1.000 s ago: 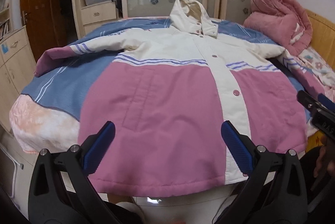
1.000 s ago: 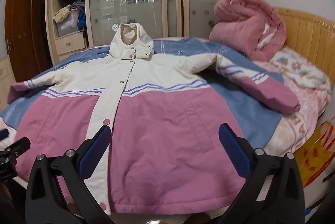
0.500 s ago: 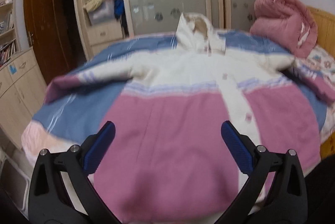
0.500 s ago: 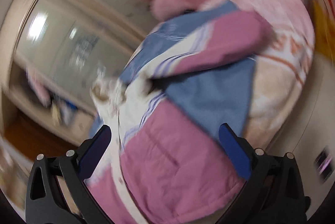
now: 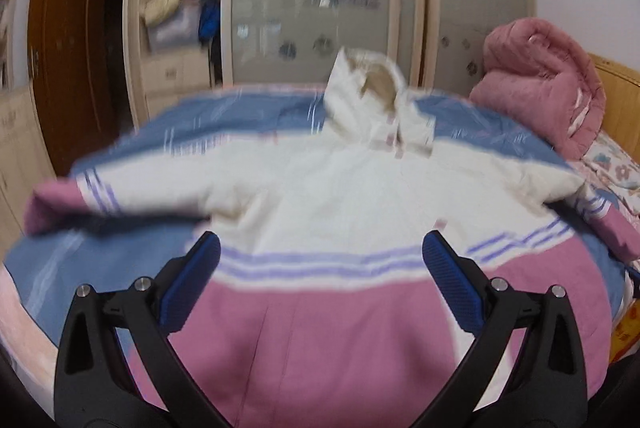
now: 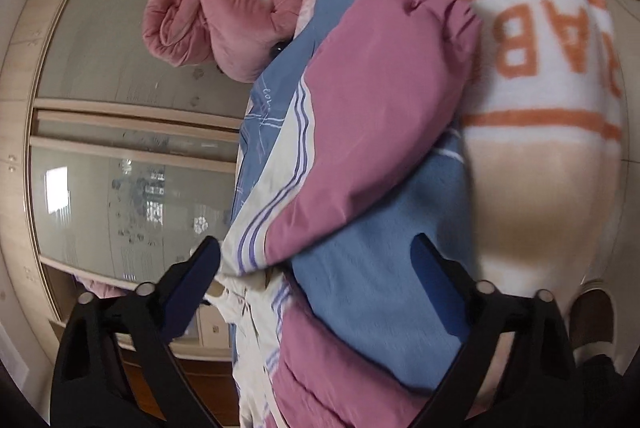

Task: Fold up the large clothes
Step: 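Grasp the pink sleeve cuff with the right gripper and fold it across the jacket front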

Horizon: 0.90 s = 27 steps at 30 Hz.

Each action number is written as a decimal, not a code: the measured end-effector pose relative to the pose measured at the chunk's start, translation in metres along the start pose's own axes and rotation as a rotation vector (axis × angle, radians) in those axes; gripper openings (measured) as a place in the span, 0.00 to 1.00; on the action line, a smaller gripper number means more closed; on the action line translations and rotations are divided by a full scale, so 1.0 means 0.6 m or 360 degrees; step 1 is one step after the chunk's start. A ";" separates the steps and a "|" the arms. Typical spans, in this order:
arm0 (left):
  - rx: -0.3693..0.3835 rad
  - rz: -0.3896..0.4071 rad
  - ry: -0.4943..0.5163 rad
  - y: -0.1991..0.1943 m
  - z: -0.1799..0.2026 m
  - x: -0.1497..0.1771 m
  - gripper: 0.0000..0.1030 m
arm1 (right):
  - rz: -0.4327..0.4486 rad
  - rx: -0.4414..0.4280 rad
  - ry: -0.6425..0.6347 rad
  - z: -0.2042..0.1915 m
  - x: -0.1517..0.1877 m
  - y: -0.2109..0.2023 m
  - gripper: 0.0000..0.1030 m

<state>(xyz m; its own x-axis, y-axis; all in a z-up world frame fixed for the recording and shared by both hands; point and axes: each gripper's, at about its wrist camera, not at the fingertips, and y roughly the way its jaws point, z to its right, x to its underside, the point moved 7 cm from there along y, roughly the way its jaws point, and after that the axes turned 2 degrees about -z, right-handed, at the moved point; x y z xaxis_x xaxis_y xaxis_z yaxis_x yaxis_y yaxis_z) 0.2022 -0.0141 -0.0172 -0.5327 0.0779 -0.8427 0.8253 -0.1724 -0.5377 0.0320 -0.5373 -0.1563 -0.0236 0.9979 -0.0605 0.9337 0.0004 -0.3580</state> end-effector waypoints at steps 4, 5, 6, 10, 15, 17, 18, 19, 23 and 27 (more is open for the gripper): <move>0.0020 -0.0040 -0.0013 0.023 -0.017 -0.002 0.98 | 0.0109 0.0002 0.0162 0.035 -0.042 0.033 0.73; 0.0017 -0.0030 -0.0020 0.023 -0.021 -0.005 0.98 | 0.0136 0.0001 0.0192 0.041 -0.051 0.035 0.64; 0.0021 -0.0023 -0.0037 0.023 -0.024 -0.010 0.98 | 0.0165 -0.0020 0.0245 0.046 -0.064 0.038 0.57; 0.0071 0.0028 -0.0067 0.014 -0.030 -0.031 0.98 | 0.0246 -0.0045 0.0183 0.016 -0.103 0.045 0.26; 0.0046 0.0085 -0.0066 0.012 -0.046 -0.050 0.98 | 0.0409 0.0036 -0.0108 -0.104 -0.154 0.036 0.10; 0.0045 0.0075 -0.0117 0.017 -0.060 -0.053 0.98 | 0.0471 0.0054 -0.0279 -0.183 -0.160 0.034 0.10; 0.0045 0.0069 -0.0141 0.019 -0.067 -0.054 0.98 | 0.0493 0.0051 -0.0354 -0.216 -0.158 0.038 0.09; 0.0044 0.0064 -0.0161 0.021 -0.073 -0.056 0.98 | 0.0522 0.0068 -0.0474 -0.264 -0.150 0.042 0.09; -0.0021 0.0070 -0.0218 0.026 -0.105 -0.064 0.98 | 0.0588 0.0107 -0.1049 -0.470 -0.060 0.090 0.09; -0.0095 0.0080 -0.0271 0.033 -0.137 -0.070 0.98 | 0.0555 0.0060 -0.1673 -0.636 0.139 0.165 0.09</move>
<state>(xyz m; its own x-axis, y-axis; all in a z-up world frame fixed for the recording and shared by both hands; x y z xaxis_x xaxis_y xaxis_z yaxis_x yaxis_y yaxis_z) 0.2561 0.0597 0.0054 -0.5105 -0.0973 -0.8544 0.8586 -0.1129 -0.5001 0.2586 -0.4295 0.1587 -0.0693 0.3907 -0.9179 0.9372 -0.2898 -0.1941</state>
